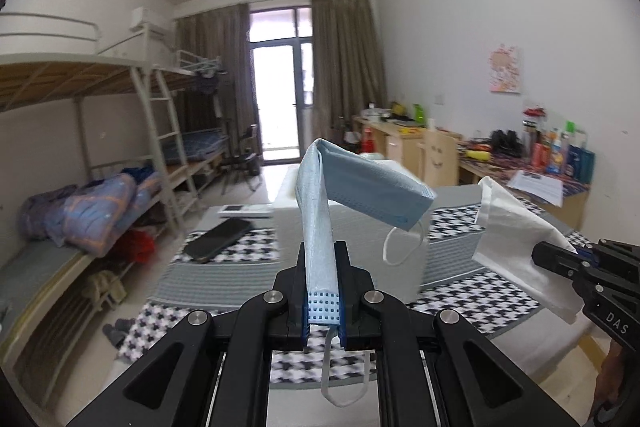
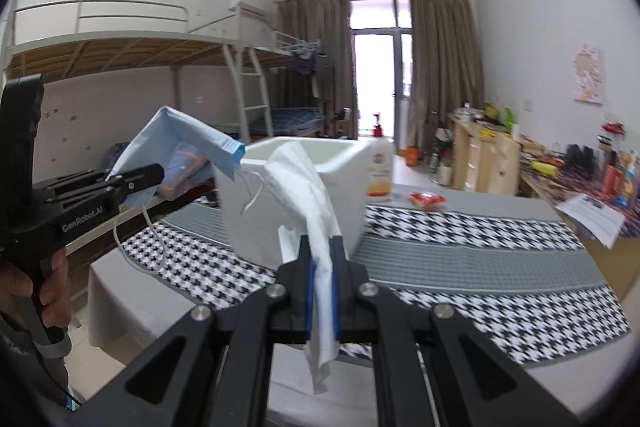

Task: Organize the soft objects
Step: 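Carry the mask with left tool while right tool carries tissue over the foam box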

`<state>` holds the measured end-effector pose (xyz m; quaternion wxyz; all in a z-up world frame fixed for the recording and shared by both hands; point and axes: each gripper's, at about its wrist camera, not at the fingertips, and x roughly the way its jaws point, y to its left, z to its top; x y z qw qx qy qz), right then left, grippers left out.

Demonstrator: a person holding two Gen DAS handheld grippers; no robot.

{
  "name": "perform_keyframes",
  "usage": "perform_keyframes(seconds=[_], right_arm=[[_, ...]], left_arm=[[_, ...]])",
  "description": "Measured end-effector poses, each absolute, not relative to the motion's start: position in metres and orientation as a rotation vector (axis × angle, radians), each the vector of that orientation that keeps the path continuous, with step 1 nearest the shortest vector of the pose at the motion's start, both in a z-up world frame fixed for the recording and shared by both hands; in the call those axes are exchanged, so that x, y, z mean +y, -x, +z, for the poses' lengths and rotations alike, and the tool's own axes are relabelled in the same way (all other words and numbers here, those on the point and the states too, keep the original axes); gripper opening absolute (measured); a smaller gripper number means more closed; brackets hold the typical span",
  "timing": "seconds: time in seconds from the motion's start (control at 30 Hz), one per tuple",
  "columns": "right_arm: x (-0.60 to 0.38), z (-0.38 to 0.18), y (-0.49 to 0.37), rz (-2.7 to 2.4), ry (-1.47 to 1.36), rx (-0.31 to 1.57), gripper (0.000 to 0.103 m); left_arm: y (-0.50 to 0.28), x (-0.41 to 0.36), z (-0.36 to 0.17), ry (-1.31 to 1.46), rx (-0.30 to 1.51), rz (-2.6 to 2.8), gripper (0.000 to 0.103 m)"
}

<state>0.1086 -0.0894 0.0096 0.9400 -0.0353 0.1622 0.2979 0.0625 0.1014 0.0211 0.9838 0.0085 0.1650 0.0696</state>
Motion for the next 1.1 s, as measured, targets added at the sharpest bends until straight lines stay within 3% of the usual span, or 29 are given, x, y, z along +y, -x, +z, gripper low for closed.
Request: perform_keyframes(seconds=[1.1], right_arm=[[-0.072,0.016,-0.095,0.637,0.081,0.304,0.01]], left_arm=[[-0.041,0.111,0.025,0.031,0.296,0.159,0.01]])
